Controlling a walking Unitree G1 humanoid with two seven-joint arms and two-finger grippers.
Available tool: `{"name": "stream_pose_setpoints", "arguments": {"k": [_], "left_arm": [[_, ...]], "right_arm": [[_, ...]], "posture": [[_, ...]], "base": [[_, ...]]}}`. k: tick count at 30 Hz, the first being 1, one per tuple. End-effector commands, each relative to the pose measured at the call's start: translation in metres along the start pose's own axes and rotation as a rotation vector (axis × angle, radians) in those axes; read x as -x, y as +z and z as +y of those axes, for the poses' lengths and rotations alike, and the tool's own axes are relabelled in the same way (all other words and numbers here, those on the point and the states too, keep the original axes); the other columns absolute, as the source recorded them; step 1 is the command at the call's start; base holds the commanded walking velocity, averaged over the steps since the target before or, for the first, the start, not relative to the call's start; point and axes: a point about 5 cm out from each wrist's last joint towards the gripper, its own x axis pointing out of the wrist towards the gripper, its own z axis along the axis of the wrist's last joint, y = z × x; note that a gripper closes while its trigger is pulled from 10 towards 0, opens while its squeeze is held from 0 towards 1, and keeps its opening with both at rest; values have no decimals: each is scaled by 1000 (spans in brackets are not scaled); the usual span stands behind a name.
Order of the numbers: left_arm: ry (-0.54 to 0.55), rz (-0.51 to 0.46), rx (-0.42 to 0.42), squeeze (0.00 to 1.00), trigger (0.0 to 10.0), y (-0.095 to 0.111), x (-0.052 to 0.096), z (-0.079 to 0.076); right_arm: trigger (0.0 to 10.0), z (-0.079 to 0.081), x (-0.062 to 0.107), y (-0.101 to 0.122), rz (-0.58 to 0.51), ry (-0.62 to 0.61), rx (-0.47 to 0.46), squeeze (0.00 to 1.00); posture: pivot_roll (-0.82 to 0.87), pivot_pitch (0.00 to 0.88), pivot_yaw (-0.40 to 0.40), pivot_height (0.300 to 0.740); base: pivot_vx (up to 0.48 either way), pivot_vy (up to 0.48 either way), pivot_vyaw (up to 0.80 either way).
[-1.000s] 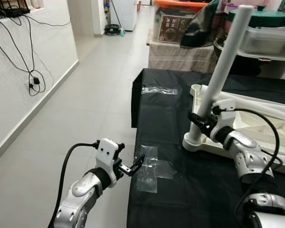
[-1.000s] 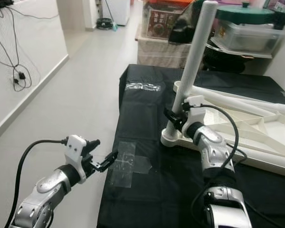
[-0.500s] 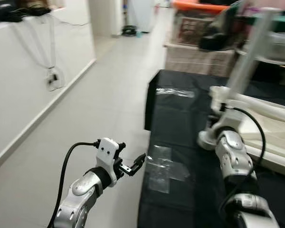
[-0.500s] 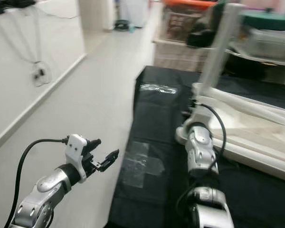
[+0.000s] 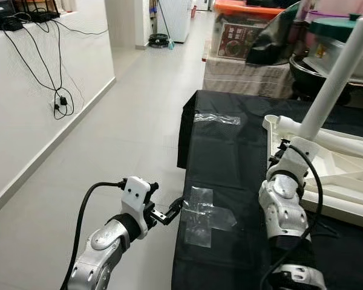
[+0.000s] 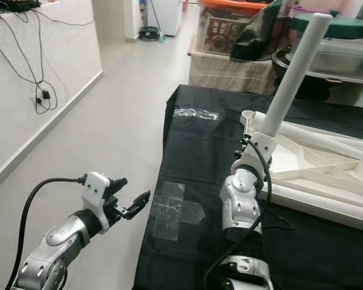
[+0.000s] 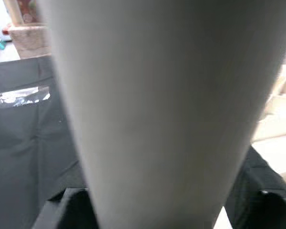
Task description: Building children table
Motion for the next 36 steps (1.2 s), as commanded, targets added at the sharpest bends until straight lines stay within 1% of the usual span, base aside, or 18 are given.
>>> {"name": "stream_pose_setpoints", "arguments": {"k": [1,2,4,5,6,11,13,14,16,17,18,19,23,26,32,34,35,36], "left_arm": [[2,22,-2,0,10000,-5,3,-2],[2,24,-1,0,10000,-6,3,-2],[-2,25,-2,0,10000,-6,3,-2],[-3,25,-3,0,10000,-5,3,-2],[-3,26,-5,0,10000,-5,2,-1],[-3,25,-6,0,10000,-5,2,0],[-5,23,-6,0,10000,-5,1,0],[-5,23,-6,0,10000,-5,1,0],[-4,22,-6,0,10000,-5,1,0],[-4,22,-6,0,10000,-5,1,0],[-3,22,-5,0,10000,-5,1,0],[-1,22,-6,0,10000,-5,1,0],[0,22,-6,0,10000,-5,1,0],[2,23,-7,0,10000,-4,3,1],[1,26,-10,0,10000,-4,3,2],[-1,25,-8,0,10000,-4,2,1],[-1,25,-8,0,10000,-4,2,1],[-3,24,-7,0,10000,-4,2,1]], "right_arm": [[10000,-3,-8,11,-11,57,-27,0],[10000,-3,-12,16,-33,94,-45,0],[10000,2,-19,29,-74,274,-89,0],[10000,4,-20,32,-84,321,-94,0],[10000,7,-24,35,-92,434,-75,0],[10000,11,-24,38,-77,573,-95,0],[10000,16,-22,39,-68,762,-54,0],[10000,16,-22,39,-68,762,-54,0],[10000,20,-17,37,-46,910,9,0],[10000,20,-17,37,-46,910,9,0],[8157,20,-20,35,-28,894,28,0],[0,20,-24,32,-9,878,34,0],[0,21,-28,27,13,874,39,0],[0,26,-23,22,37,967,25,0],[0,27,-19,14,66,997,56,0],[0,19,-29,6,97,697,36,0],[0,19,-29,6,97,697,36,0],[0,8,-36,-2,142,472,35,0]], "posture": [[73,0,-78,740],[73,0,-78,740],[72,0,-75,740],[72,0,-75,740],[69,0,-73,740],[69,0,-73,740],[70,0,-75,740],[70,0,-75,740],[72,0,-77,740],[72,0,-77,740],[73,0,-79,740],[73,0,-79,740],[82,0,-81,740],[81,0,-77,740],[77,0,-73,740],[75,0,-72,740],[75,0,-72,740],[71,0,-71,740]], "base": [[0,0,0],[0,0,0],[0,0,0],[0,0,0],[0,0,0],[0,0,0],[0,0,0],[0,0,0],[0,0,0],[0,0,0],[0,0,0],[0,0,0],[0,0,0],[0,0,0],[0,0,0],[0,0,0],[0,0,0],[0,0,0]]}}
